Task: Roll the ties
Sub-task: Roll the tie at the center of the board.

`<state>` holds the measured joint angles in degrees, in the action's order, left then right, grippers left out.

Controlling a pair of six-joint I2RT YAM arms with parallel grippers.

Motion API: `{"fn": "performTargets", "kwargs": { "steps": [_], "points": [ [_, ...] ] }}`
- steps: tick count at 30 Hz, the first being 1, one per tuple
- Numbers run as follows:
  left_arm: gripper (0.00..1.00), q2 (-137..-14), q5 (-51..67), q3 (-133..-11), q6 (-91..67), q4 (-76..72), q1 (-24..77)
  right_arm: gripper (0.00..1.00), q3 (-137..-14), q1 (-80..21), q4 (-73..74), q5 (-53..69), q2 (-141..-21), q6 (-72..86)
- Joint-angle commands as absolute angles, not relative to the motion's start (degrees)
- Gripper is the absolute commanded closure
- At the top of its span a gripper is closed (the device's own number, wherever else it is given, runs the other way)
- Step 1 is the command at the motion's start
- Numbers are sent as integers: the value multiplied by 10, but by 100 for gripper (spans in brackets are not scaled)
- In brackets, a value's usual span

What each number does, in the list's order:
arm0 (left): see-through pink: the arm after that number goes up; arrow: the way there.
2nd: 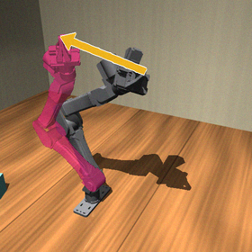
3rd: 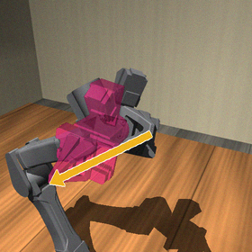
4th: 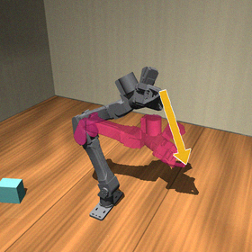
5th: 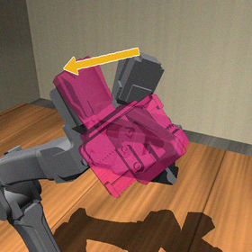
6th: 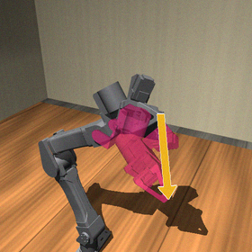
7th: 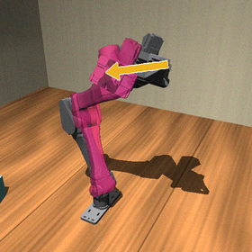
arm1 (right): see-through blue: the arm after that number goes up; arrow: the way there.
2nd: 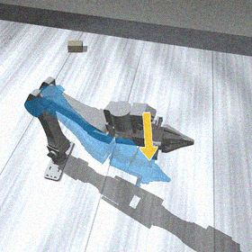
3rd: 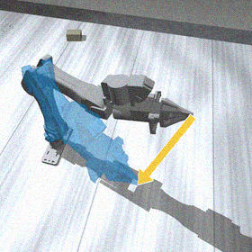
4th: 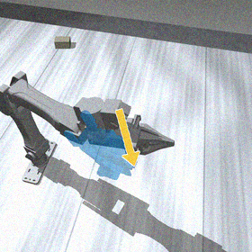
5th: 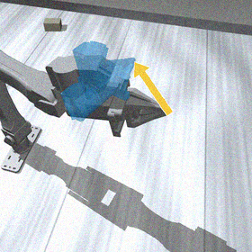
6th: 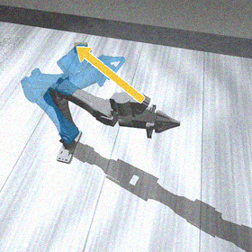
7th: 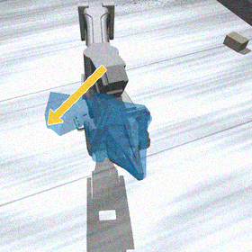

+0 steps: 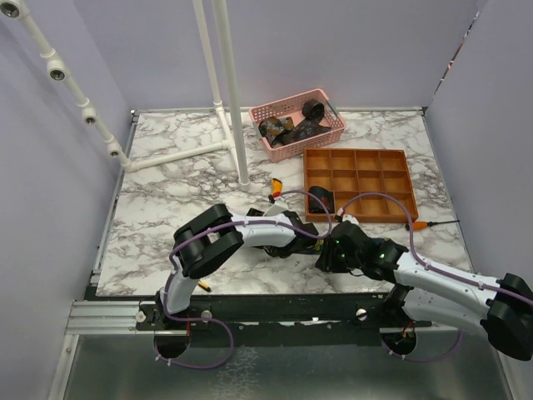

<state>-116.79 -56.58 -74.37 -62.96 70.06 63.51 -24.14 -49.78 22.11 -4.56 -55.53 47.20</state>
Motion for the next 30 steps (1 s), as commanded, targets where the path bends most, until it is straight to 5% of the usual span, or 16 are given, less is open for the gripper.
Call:
{"fn": "performTargets", "kwargs": {
  "steps": [1, 6, 11, 14, 20, 30],
  "points": [
    [35, -1104, -532, -747, -603, 673, 643, 60, -234, -497, 225, -36, -540, 487],
    [26, -1025, -512, -737, -592, 667, 644, 54, -235, -498, 213, -13, -521, 479],
    [16, -897, -482, -710, -544, 614, 622, 27, -265, -498, 143, 52, -534, 477],
    [15, -784, -403, -642, -463, 505, 524, 18, -307, -498, 78, 95, -599, 497],
    [12, -616, -175, -499, -369, 314, 299, 16, -420, -514, -31, 117, -771, 568],
    [12, -598, -97, -389, -398, 270, 152, 14, -587, -544, -58, 103, -993, 659]
  ]
}}
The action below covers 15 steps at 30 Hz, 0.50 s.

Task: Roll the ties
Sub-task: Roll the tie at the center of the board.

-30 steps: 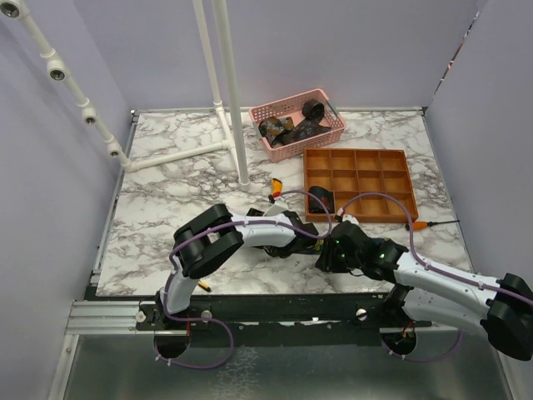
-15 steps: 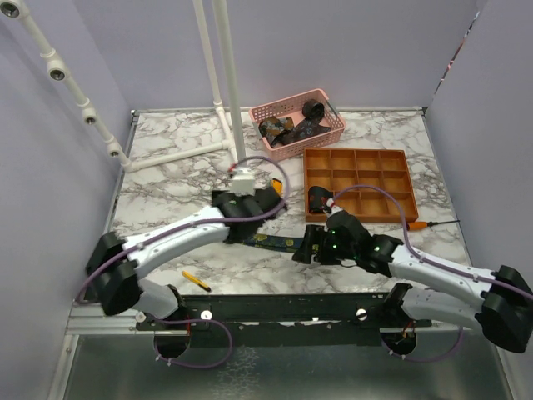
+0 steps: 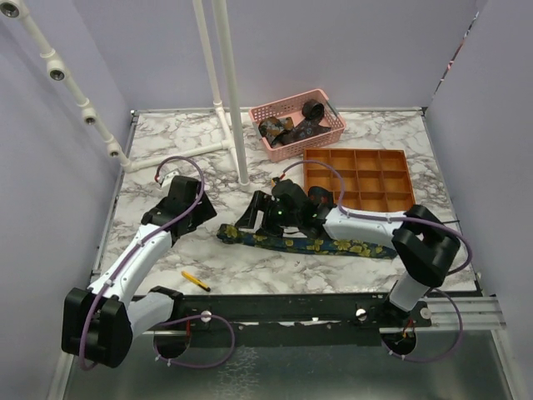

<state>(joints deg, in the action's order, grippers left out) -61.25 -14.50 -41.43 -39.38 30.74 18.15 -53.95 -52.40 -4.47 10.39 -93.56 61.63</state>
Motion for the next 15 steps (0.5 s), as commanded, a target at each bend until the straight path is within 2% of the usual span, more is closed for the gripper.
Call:
{"fn": "performTargets", "kwargs": {
  "steps": [1, 11, 15],
  "points": [
    [12, -596, -101, -384, -402, 271, 147, 14, -600, -547, -52, 99, -1010, 666],
    [12, -563, -159, -362, -432, 296, 135, 16, -670, -555, -51, 71, -1117, 702],
    [13, -571, -156, -360, -432, 296, 135, 22, -677, -555, -57, 73, -1140, 712]
  ]
}}
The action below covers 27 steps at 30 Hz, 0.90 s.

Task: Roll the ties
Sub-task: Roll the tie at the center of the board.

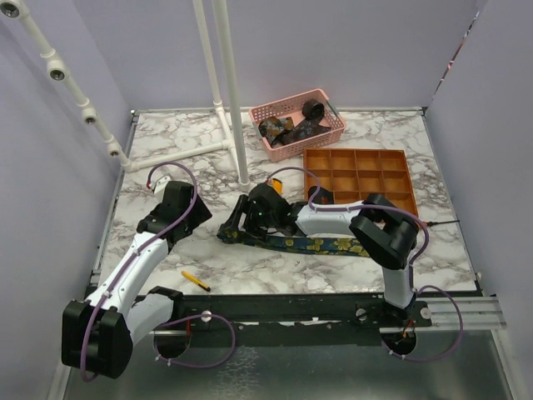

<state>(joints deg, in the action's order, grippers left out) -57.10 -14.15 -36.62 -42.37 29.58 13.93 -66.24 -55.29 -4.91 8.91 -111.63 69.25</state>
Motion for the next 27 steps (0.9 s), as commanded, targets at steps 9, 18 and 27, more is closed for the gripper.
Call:
{"fn": "performTargets", "kwargs": {
  "steps": [9, 18, 27],
  "points": [
    [13, -586, -144, -354, -432, 285, 135, 62, -644, -556, -133, 97, -1158, 708],
    [13, -586, -83, -321, -443, 231, 135, 89, -589, -547, -239, 180, -1151, 671],
    [13, -561, 56, -237, -477, 116, 134, 95, -448, -503, -459, 296, -1146, 626]
  ]
}}
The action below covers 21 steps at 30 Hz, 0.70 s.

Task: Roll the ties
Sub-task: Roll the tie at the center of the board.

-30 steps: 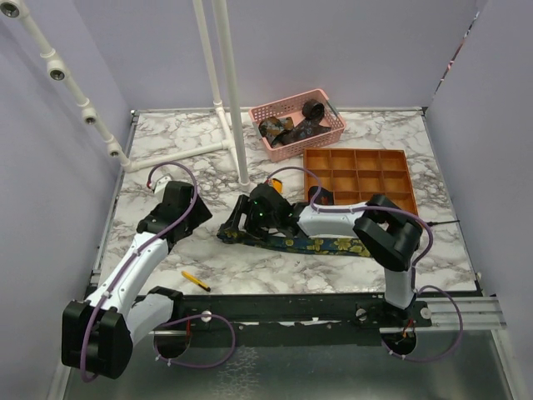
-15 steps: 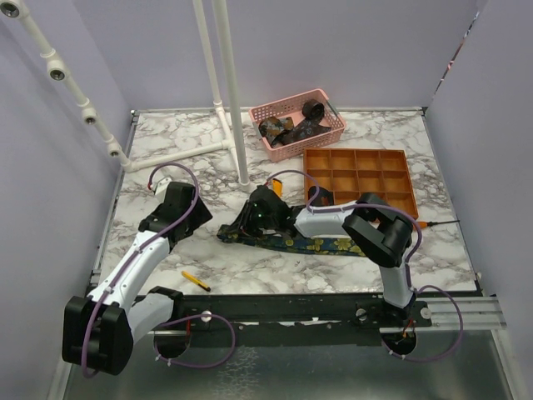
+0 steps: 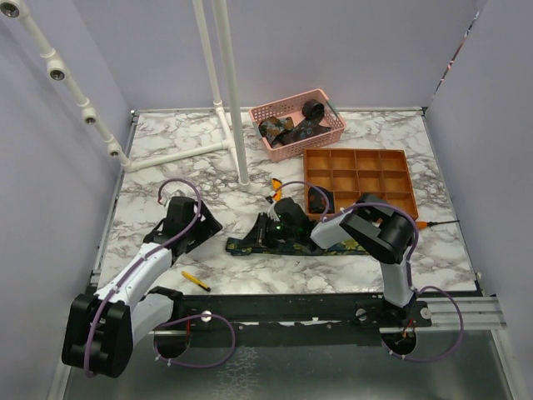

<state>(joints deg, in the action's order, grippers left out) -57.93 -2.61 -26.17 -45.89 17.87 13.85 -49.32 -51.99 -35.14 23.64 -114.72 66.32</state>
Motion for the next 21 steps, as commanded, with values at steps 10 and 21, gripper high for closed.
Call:
{"fn": "performTargets", "kwargs": {
  "steps": [10, 21],
  "points": [
    [14, -573, 185, -198, -501, 39, 136, 100, -357, -477, -581, 329, -1135, 594],
    [30, -599, 179, -167, -527, -103, 200, 100, -306, -472, -608, 359, -1090, 600]
  ]
}}
